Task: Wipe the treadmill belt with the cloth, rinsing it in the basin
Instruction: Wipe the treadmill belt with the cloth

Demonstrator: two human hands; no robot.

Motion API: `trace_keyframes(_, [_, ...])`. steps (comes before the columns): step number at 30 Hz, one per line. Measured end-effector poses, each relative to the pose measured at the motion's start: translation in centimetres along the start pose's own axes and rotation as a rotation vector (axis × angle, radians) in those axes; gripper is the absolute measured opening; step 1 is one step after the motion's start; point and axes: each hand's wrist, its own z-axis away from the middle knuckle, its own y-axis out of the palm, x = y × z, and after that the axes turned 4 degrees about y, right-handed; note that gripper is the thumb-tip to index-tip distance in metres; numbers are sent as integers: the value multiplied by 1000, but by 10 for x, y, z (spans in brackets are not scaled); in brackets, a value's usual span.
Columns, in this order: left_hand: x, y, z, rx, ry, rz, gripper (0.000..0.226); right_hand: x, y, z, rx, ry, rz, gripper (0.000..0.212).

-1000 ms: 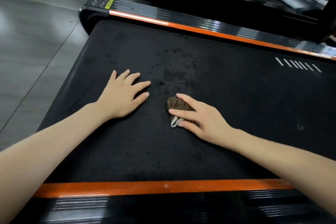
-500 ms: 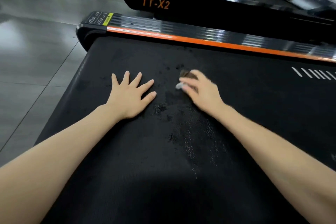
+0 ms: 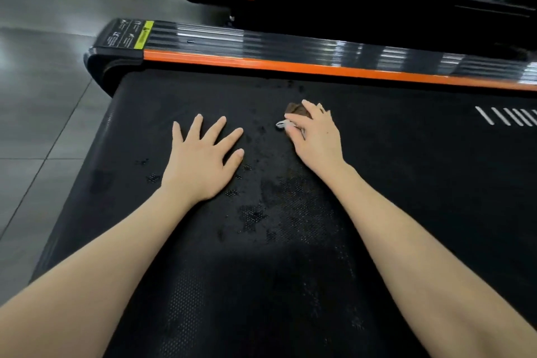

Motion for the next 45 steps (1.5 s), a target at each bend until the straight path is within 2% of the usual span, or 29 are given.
trace_keyframes(1, [0, 0, 0, -4, 1, 10, 65, 7, 0, 10, -4, -1, -6, 28])
trace_keyframes(3, [0, 1, 0, -22, 10, 22, 71, 18, -8, 49, 7, -138, -42, 25])
trace_keyframes(5, [1, 1, 1, -30, 19, 23, 71, 24, -17, 94, 112, -278, -82, 29])
trace_keyframes(8, [2, 2, 2, -51, 25, 28, 66, 11, -23, 83, 190, -382, -76, 35])
trace_keyframes(10, [3, 3, 1, -57, 25, 40, 63, -10, -14, 33, 81, -286, -14, 32])
trace_keyframes(13, [2, 4, 1, -67, 26, 59, 60, -32, -1, -42, -75, 122, 26, 30])
trace_keyframes(15, [2, 3, 0, -72, 22, 62, 59, -20, 9, -57, -107, 237, 62, 31])
trace_keyframes(16, [2, 3, 0, -64, 24, 65, 59, -10, 10, -51, -105, 224, 56, 30])
trace_keyframes(18, [2, 2, 0, -56, 29, 66, 59, 8, 6, -16, -66, 63, -8, 26])
trace_keyframes(21, [3, 1, 0, -60, 36, 71, 58, 12, -9, 51, 101, -187, -93, 27])
trace_keyframes(23, [3, 2, 1, -62, 35, 77, 57, -3, -19, 44, 154, -256, -93, 31])
trace_keyframes(25, [3, 4, 2, -67, 41, 80, 56, -23, -12, 0, 30, -113, -31, 30])
trace_keyframes(27, [3, 5, 2, -72, 41, 80, 55, -31, -1, -52, -89, 168, 22, 31])
trace_keyframes(29, [3, 5, 1, -77, 37, 78, 55, -21, 14, -82, -146, 386, 87, 36])
trace_keyframes(30, [3, 5, 0, -77, 37, 80, 55, -11, 18, -84, -157, 422, 108, 37])
trace_keyframes(32, [3, 4, -1, -71, 41, 82, 55, 8, 20, -74, -115, 317, 94, 39])
trace_keyframes(35, [3, 3, 0, -67, 43, 79, 55, 23, 18, -43, -7, -37, 17, 41])
trace_keyframes(37, [4, 3, 2, -69, 46, 88, 55, 10, 9, -45, 29, -129, 14, 38])
trace_keyframes(39, [5, 4, 2, -77, 45, 93, 55, -17, 0, -66, -39, 8, 46, 32])
trace_keyframes(42, [3, 4, 1, -84, 42, 96, 54, -44, -1, -95, -197, 396, 45, 27])
trace_keyframes(45, [1, 5, 0, -89, 39, 82, 54, -12, 20, -108, -265, 513, 100, 27])
